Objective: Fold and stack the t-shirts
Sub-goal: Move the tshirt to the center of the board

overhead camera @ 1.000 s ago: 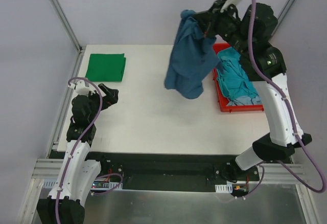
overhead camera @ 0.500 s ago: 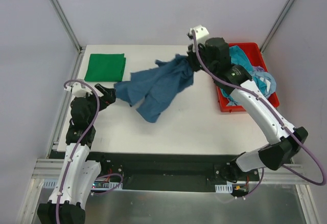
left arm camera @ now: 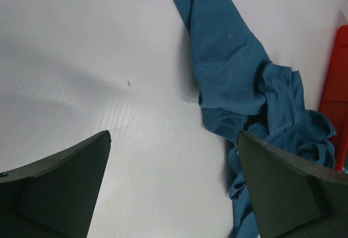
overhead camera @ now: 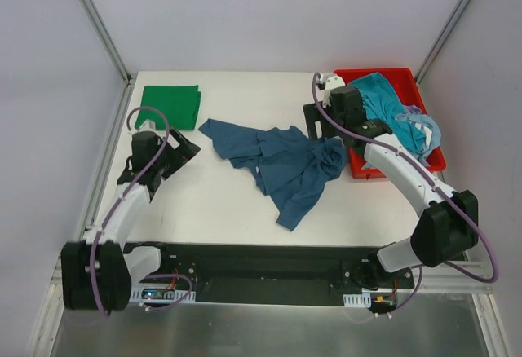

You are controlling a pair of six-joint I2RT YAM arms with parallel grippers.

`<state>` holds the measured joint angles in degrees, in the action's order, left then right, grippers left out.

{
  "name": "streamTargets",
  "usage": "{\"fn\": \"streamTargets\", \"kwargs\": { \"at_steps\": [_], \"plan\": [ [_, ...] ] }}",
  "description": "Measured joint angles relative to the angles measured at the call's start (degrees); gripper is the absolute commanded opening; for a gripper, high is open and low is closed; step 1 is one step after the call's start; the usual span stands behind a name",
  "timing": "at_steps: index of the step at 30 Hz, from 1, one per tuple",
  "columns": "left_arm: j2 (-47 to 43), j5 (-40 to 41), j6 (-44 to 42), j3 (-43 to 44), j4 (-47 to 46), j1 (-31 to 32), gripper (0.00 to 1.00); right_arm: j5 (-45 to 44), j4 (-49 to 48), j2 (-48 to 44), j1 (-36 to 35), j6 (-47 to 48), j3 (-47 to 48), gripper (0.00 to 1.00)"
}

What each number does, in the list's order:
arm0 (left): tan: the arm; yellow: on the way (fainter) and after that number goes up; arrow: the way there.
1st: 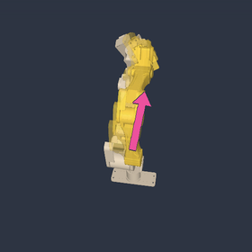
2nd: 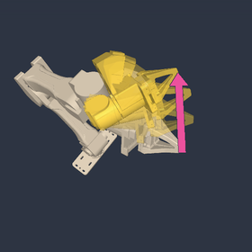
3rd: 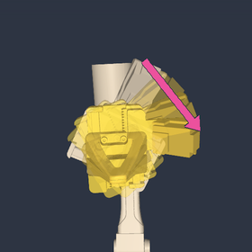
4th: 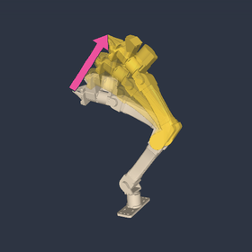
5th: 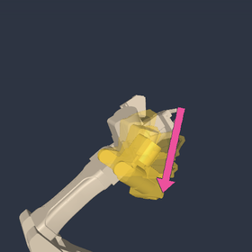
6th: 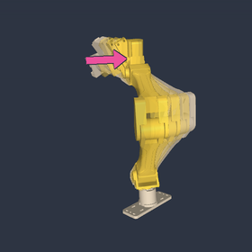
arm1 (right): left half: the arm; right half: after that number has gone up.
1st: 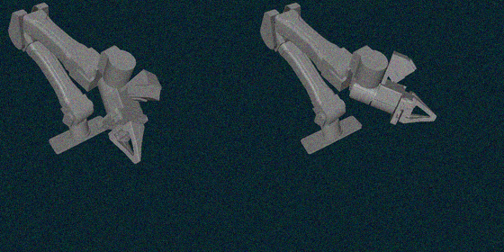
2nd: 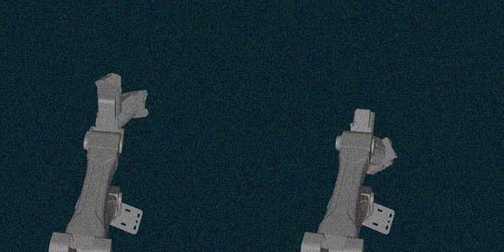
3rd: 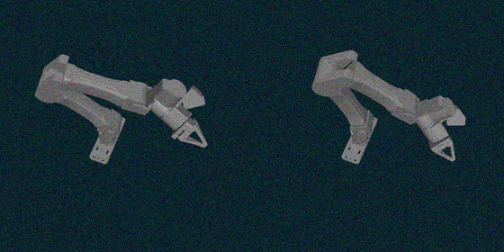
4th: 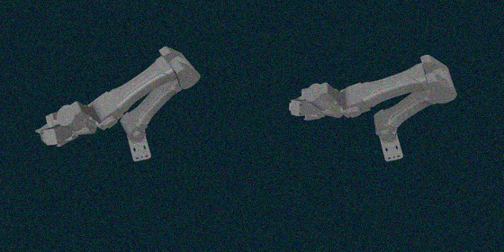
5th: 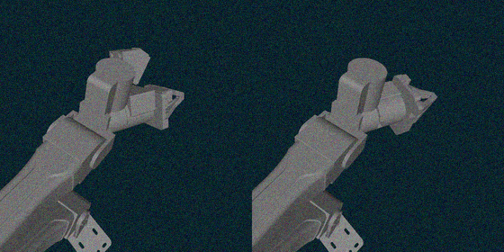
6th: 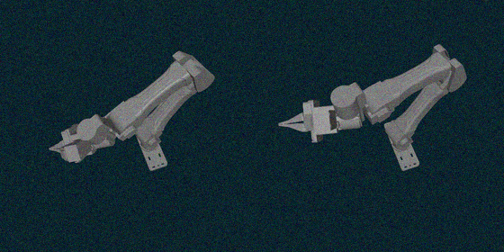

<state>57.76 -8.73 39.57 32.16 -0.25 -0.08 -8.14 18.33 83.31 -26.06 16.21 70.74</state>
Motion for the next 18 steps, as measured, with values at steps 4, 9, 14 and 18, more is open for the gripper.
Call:
{"fn": "streamTargets", "kwargs": {
  "at_steps": [4,9,14,18],
  "plan": [
    [14.3,-7.8,0.1,7.8,-0.3,0.2,0.86,0.2,-1.6,1.1,-2.1,-3.1,1.1,0.96],
    [32.7,-17.9,0.1,19.1,-1.7,3.2,0.75,0.3,-3.2,10.9,-8.1,-5.4,7.0,0.99],
    [42.8,-22.4,0.6,23.6,-2.2,6.7,0.67,-0.1,-2.5,23.5,-12.7,-8.0,14.4,0.99],
    [45.5,-22.8,1.4,23.6,-1.9,7.6,0.51,-2.2,-1.8,30.1,-15.3,-8.8,17.7,0.96]
  ]
}}
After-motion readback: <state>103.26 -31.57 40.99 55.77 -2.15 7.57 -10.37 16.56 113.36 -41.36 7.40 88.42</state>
